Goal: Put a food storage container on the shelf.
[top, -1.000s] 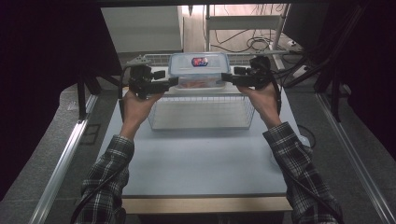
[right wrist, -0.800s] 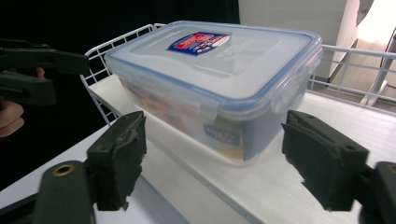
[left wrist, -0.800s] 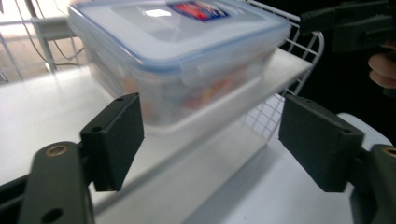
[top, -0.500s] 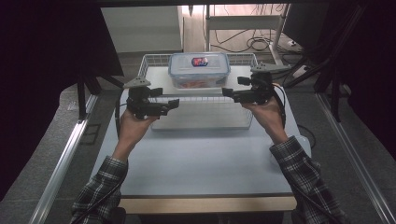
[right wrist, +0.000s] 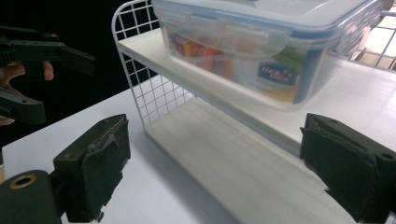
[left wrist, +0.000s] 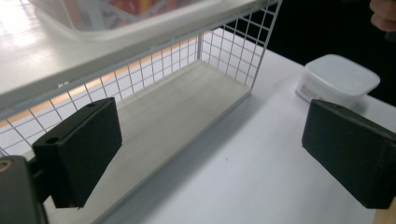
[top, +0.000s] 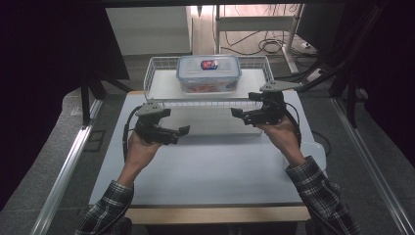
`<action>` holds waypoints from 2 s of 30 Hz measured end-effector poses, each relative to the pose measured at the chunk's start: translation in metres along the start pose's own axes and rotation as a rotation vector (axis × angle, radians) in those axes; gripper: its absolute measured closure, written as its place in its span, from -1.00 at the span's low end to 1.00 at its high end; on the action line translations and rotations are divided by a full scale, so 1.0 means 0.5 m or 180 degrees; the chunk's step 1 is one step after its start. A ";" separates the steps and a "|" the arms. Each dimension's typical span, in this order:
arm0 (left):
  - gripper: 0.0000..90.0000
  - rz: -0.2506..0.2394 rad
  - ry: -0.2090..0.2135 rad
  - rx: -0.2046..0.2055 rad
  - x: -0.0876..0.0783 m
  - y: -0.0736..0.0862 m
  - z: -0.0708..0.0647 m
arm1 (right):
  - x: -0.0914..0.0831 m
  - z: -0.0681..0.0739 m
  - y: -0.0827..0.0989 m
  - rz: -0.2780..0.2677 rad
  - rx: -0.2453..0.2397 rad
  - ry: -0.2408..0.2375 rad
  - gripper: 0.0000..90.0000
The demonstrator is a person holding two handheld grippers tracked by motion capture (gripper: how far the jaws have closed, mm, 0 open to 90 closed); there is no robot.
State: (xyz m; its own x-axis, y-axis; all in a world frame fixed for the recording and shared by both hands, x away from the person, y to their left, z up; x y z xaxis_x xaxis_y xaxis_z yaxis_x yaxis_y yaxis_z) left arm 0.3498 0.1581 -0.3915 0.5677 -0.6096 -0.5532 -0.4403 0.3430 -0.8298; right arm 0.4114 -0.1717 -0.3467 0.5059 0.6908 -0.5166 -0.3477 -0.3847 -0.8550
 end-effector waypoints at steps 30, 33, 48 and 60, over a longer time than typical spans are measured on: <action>-0.93 0.0079 0.0267 -0.0002 0.027 0.134 -0.057 | -0.012 0.049 0.137 0.0229 -0.0077 -0.0167 -0.99; -0.92 0.0071 0.0299 -0.0046 0.025 0.144 -0.061 | -0.013 0.055 0.152 0.0248 -0.0105 -0.0156 -0.99; -0.95 0.0119 0.0046 -0.0031 0.017 0.217 -0.085 | -0.019 0.088 0.229 0.0511 -0.0213 -0.0065 -0.99; -0.94 0.0224 -0.0013 -0.0145 0.009 0.264 -0.093 | -0.027 0.098 0.294 0.0537 -0.0114 -0.0028 -0.93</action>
State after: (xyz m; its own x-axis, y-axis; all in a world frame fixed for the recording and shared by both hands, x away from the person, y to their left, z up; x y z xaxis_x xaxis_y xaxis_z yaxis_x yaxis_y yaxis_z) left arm 0.2620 0.1675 -0.5003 0.5371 -0.5821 -0.6105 -0.5103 0.3521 -0.7846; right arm 0.3147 -0.2076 -0.4630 0.4356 0.6198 -0.6527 -0.3989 -0.5172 -0.7573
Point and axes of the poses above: each handheld gripper's, and its own axes: x roughly forward along the jaws, y roughly out of its underside, z roughly to its left, the point moved 1 cm from there along x, roughly forward along the jaws, and after that the axes turned 8 degrees about z, right-handed, at the moved point
